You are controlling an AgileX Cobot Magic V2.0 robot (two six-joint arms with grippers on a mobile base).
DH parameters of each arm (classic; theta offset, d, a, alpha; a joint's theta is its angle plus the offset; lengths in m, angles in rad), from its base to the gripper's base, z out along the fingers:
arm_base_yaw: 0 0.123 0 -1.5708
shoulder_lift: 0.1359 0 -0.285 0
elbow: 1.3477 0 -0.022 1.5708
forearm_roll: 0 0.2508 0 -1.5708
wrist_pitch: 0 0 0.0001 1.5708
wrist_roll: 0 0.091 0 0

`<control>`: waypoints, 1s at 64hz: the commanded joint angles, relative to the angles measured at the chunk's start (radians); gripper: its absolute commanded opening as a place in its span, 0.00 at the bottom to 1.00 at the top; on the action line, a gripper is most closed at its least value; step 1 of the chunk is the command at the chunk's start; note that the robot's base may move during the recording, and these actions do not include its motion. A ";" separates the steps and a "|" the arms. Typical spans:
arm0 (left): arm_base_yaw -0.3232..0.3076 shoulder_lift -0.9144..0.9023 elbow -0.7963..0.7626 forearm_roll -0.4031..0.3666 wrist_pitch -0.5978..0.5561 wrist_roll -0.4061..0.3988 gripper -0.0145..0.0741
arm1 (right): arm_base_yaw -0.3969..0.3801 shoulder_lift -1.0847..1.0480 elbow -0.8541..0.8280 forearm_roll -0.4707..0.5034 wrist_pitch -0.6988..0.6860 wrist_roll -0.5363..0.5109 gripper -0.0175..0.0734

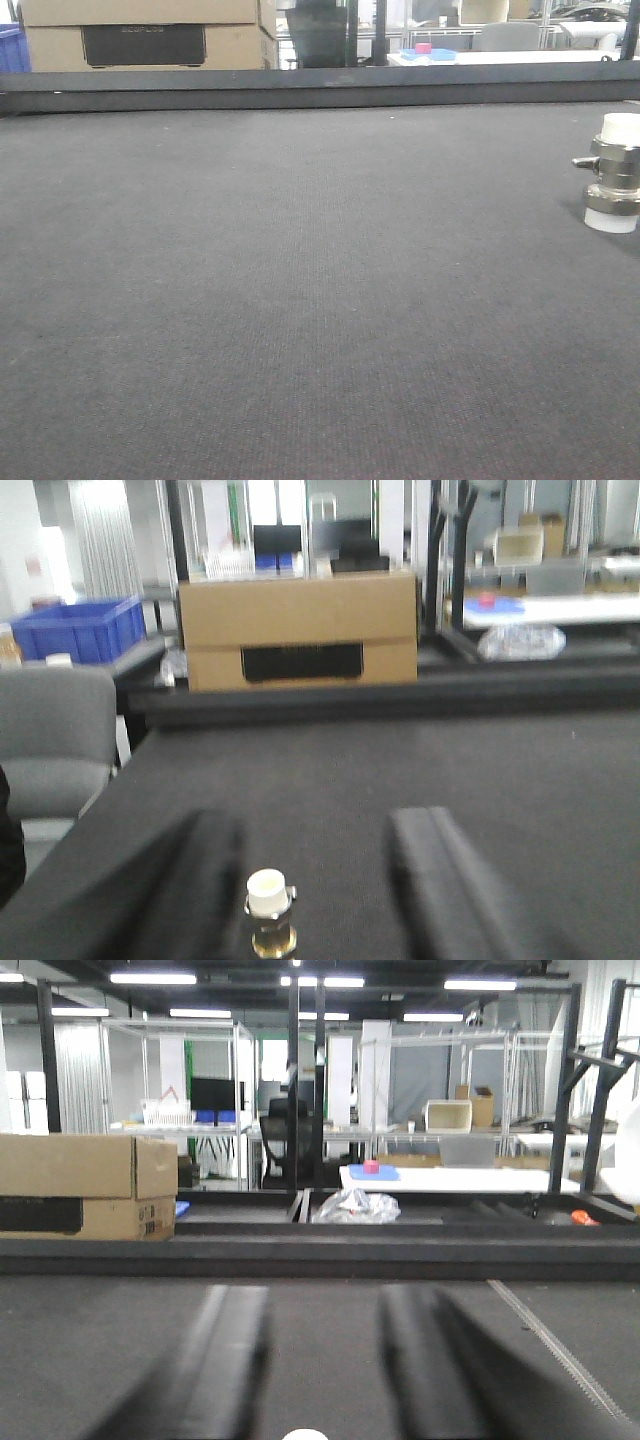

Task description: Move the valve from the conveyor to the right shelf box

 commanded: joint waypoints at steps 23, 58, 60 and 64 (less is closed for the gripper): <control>-0.024 0.430 -0.393 0.007 0.336 -0.107 0.80 | 0.000 0.460 -0.308 -0.088 0.174 -0.001 0.82; -0.035 0.760 -0.606 0.009 0.515 -0.142 0.80 | 0.029 1.249 -0.962 -0.083 0.823 -0.013 0.82; -0.035 0.764 -0.606 0.009 0.517 -0.142 0.80 | 0.029 1.286 -0.971 -0.073 0.823 -0.013 0.82; -0.035 0.771 -0.606 0.009 0.523 -0.142 0.80 | 0.029 1.342 -0.987 -0.063 0.829 -0.013 0.82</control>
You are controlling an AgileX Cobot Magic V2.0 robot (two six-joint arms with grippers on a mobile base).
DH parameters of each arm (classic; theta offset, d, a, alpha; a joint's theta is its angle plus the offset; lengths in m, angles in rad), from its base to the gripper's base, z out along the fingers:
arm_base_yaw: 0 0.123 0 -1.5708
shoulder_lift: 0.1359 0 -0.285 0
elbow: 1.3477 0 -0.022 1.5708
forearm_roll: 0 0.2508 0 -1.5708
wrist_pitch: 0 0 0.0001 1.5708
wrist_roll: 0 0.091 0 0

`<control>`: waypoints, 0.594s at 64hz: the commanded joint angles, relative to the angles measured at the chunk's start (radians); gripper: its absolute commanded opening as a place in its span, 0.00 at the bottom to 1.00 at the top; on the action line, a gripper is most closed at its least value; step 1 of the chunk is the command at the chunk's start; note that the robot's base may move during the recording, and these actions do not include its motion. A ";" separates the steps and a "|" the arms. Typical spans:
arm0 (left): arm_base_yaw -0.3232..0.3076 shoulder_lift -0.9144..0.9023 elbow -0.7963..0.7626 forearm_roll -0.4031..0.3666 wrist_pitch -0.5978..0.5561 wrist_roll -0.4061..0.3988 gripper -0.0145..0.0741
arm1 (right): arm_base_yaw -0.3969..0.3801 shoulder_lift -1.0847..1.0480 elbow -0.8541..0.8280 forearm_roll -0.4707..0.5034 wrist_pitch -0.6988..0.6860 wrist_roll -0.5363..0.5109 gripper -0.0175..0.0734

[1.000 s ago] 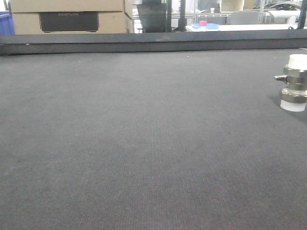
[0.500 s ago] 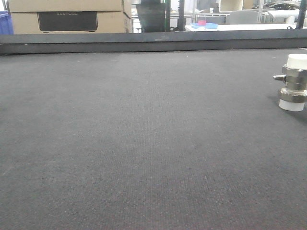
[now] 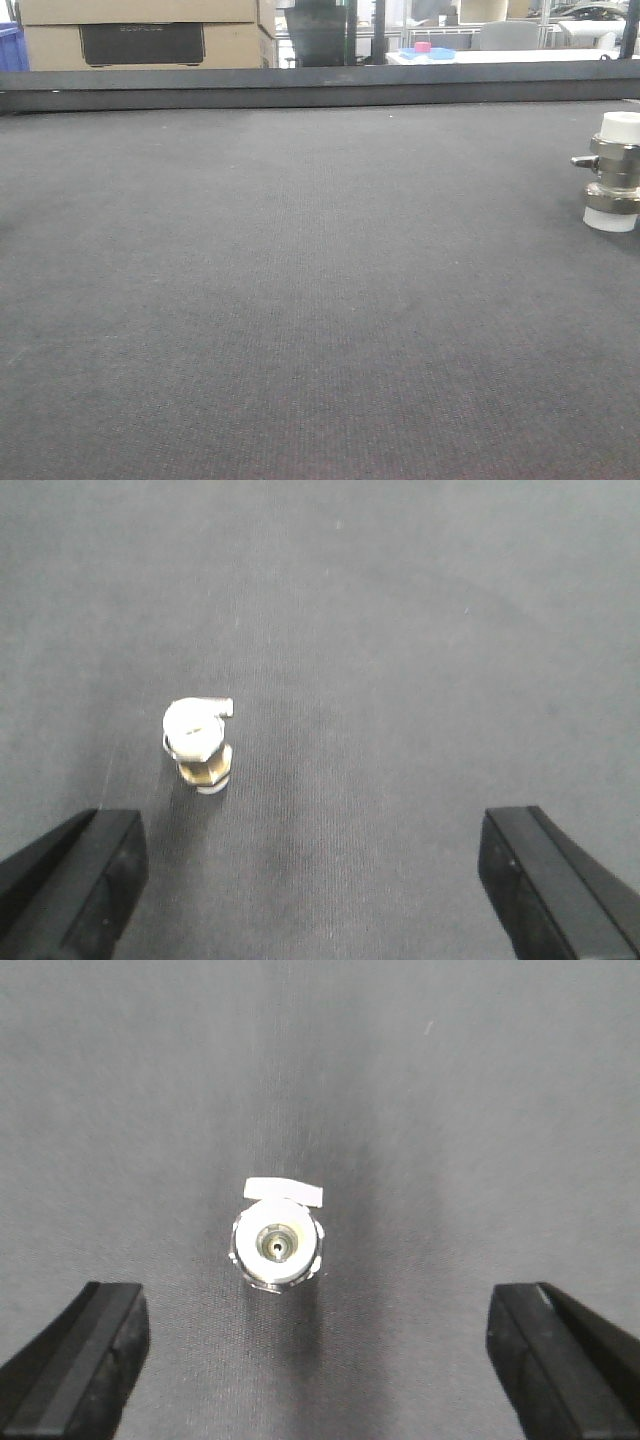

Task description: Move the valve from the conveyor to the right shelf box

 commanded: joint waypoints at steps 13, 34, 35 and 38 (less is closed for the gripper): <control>-0.006 0.010 -0.008 0.001 -0.001 -0.008 0.80 | 0.000 0.265 -0.040 0.025 0.006 -0.011 0.82; -0.006 0.015 -0.008 0.001 0.002 -0.008 0.80 | 0.000 0.414 -0.040 0.046 -0.056 -0.039 0.82; -0.006 0.015 -0.008 0.001 0.002 -0.008 0.80 | 0.000 0.416 -0.040 0.046 -0.056 -0.039 0.82; -0.006 0.015 -0.008 0.001 0.003 -0.008 0.80 | 0.000 0.422 -0.040 0.046 -0.062 -0.039 0.82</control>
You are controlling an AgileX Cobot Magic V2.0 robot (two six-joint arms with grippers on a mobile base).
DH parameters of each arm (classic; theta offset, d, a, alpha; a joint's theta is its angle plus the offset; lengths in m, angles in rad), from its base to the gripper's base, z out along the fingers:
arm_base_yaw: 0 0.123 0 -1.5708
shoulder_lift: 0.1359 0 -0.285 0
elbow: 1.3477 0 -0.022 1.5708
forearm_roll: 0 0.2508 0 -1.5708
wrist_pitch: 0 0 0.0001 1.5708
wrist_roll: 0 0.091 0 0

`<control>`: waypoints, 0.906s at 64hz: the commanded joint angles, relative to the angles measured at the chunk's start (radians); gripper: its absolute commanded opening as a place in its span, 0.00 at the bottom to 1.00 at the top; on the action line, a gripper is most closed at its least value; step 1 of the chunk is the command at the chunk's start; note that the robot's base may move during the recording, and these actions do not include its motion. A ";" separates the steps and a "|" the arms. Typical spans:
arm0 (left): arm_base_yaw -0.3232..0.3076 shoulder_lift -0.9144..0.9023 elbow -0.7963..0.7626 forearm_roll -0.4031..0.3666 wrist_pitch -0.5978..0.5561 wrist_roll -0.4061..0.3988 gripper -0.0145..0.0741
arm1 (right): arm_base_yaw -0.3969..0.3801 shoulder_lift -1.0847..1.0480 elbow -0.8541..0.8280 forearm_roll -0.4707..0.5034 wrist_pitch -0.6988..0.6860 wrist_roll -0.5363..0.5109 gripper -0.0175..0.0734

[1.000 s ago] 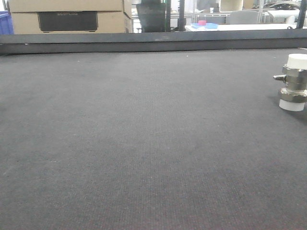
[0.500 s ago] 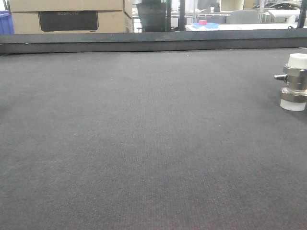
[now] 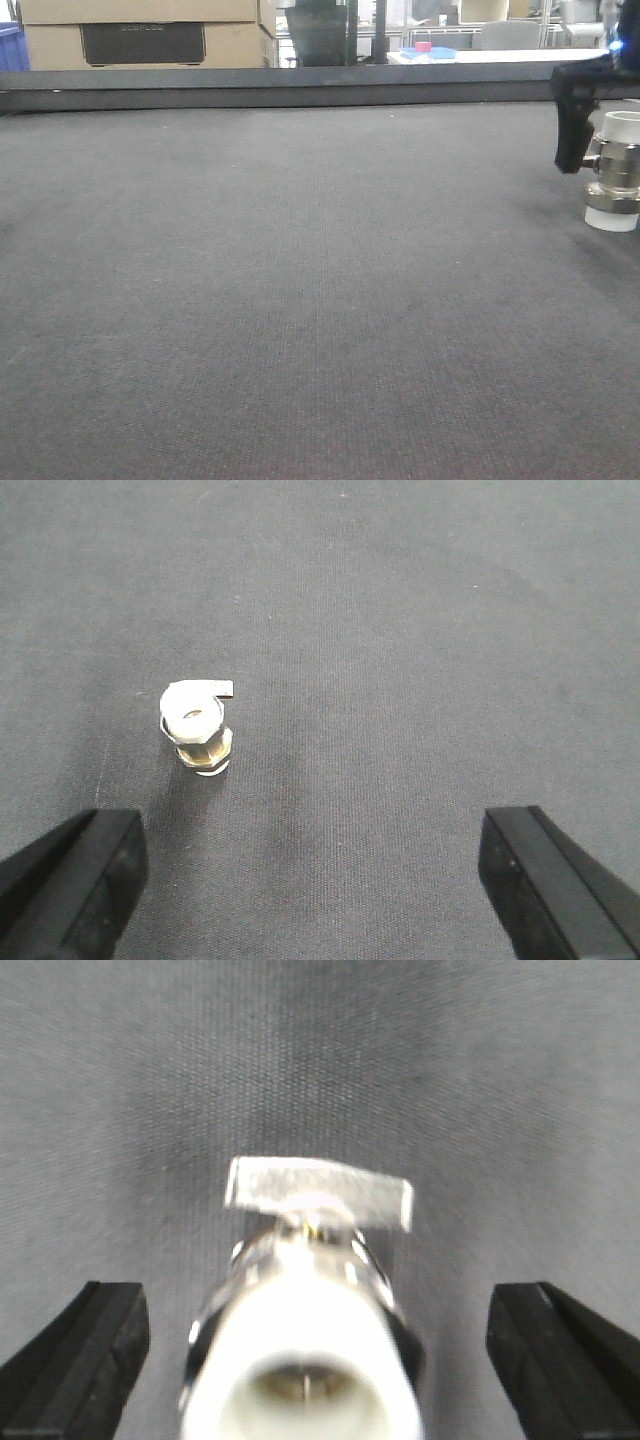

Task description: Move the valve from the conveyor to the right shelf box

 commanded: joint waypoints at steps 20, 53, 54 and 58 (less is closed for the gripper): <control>-0.006 -0.001 -0.007 0.000 0.015 -0.008 0.80 | -0.001 0.012 -0.011 -0.017 -0.046 -0.023 0.27; 0.067 0.179 -0.239 0.030 0.336 0.102 0.80 | 0.003 -0.174 0.045 0.006 -0.036 -0.023 0.02; 0.077 0.189 -0.250 0.027 0.336 0.119 0.80 | 0.003 -0.185 0.053 0.006 -0.040 -0.023 0.02; 0.100 0.231 -0.290 -0.002 0.336 0.154 0.80 | 0.006 -0.225 0.093 0.008 -0.058 -0.023 0.02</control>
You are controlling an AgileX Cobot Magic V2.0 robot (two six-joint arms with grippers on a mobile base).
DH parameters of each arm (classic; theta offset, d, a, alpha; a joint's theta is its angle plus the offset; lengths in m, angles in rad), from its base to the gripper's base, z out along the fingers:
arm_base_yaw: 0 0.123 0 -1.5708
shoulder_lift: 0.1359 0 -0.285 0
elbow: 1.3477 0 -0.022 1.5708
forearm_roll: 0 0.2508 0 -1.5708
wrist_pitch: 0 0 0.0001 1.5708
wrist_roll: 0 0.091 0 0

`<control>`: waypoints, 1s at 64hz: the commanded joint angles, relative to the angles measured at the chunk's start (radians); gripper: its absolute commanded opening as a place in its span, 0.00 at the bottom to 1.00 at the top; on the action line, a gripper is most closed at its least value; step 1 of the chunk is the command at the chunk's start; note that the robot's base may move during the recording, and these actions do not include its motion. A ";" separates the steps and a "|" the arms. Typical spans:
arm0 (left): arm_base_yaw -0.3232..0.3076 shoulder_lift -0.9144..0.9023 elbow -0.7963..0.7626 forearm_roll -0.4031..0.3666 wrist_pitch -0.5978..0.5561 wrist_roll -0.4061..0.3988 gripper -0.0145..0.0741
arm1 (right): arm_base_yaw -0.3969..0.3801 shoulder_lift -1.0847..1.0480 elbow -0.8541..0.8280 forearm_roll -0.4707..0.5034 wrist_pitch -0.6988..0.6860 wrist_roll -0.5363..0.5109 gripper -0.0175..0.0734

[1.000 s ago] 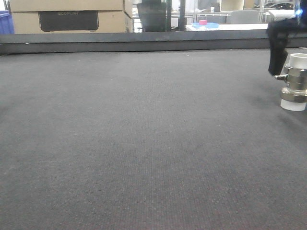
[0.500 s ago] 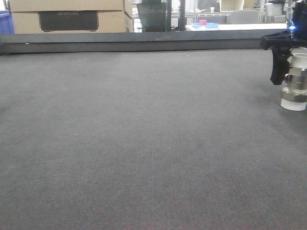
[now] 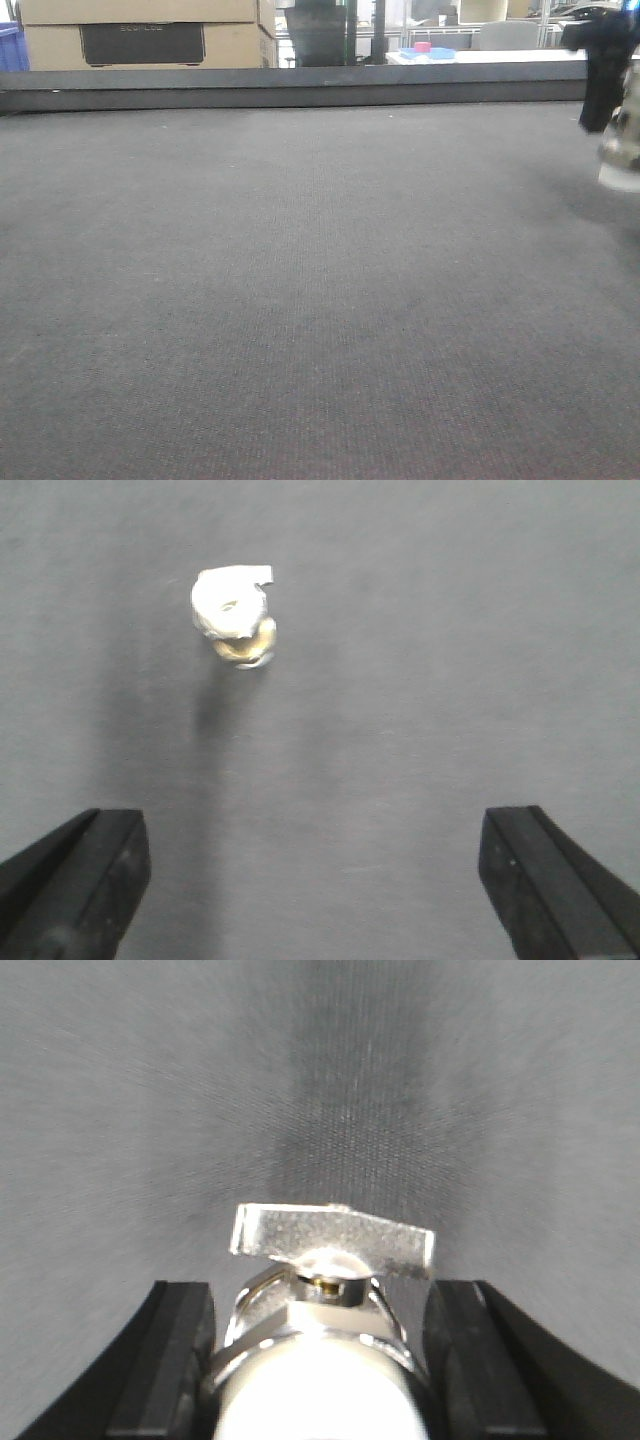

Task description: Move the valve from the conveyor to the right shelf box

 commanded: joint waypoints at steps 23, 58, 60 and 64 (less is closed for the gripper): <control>0.129 0.301 -0.125 -0.076 -0.008 0.213 0.80 | 0.040 -0.260 0.260 0.005 -0.120 -0.009 0.02; 0.129 0.652 -0.303 -0.098 -0.110 0.226 0.80 | 0.040 -0.265 0.267 0.017 -0.120 -0.009 0.02; 0.129 0.664 -0.303 -0.102 -0.112 0.226 0.80 | 0.040 -0.265 0.267 0.017 -0.124 -0.009 0.02; 0.129 0.690 -0.303 -0.105 -0.112 0.226 0.80 | 0.040 -0.265 0.267 0.017 -0.129 -0.009 0.02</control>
